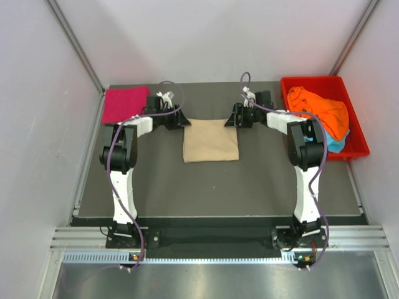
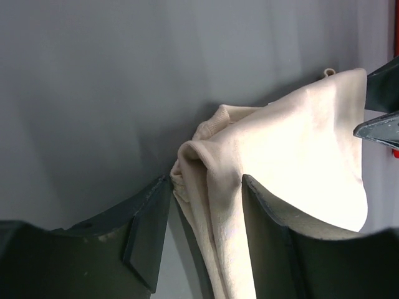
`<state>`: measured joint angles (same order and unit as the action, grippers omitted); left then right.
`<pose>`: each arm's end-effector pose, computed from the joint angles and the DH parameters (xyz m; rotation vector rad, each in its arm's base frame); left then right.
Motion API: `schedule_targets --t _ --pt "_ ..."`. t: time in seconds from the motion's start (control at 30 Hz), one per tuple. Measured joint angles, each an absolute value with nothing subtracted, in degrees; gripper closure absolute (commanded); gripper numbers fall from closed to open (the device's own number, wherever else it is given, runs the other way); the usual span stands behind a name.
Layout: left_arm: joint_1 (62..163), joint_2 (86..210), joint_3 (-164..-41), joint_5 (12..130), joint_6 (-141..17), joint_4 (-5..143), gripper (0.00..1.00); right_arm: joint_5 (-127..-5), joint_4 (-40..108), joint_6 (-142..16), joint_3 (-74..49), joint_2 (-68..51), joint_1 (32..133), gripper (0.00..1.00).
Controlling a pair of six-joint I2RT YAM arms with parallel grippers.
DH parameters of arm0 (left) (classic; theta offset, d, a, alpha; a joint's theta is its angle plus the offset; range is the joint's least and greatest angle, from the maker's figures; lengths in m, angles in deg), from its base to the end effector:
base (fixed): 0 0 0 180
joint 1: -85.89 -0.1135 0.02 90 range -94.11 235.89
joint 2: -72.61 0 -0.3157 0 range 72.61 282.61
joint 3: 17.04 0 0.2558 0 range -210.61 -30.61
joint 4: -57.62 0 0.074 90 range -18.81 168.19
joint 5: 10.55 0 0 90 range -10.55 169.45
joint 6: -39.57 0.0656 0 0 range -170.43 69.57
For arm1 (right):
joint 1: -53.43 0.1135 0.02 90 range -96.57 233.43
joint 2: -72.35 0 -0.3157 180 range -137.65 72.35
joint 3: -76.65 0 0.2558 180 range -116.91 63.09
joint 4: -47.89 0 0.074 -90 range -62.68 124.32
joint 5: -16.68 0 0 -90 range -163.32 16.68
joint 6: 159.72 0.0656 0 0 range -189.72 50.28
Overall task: Fold and stack the t-shirts
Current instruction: Fold the tshirt, then neatly place the folded tshirt to the corner
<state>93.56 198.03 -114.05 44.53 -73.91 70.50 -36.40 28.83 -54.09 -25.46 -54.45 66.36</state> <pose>0.5143 -0.1071 0.1647 0.0080 2.3237 -0.9766 0.5105 0.1576 0.1720 -0.2770 2.3353 0.9984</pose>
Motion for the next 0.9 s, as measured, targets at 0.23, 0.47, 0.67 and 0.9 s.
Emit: schedule_targets --t 0.23,0.47,0.67,0.9 --pt "93.6 197.99 -114.02 44.86 -72.93 70.76 0.49 -37.69 27.34 -54.09 -22.14 -51.26 66.27 0.34" --pt "94.41 197.99 -114.07 46.81 -73.02 71.18 0.53 -38.36 26.38 -54.09 -20.79 -47.68 66.27 0.34" --pt "95.98 197.97 -114.31 48.42 -73.41 71.13 0.53 -39.13 25.92 -54.13 -19.17 -44.83 66.27 0.34" --pt "96.86 198.23 -114.07 49.82 -75.25 71.44 0.93 -40.13 24.61 -54.79 -18.62 -43.76 66.27 0.34"
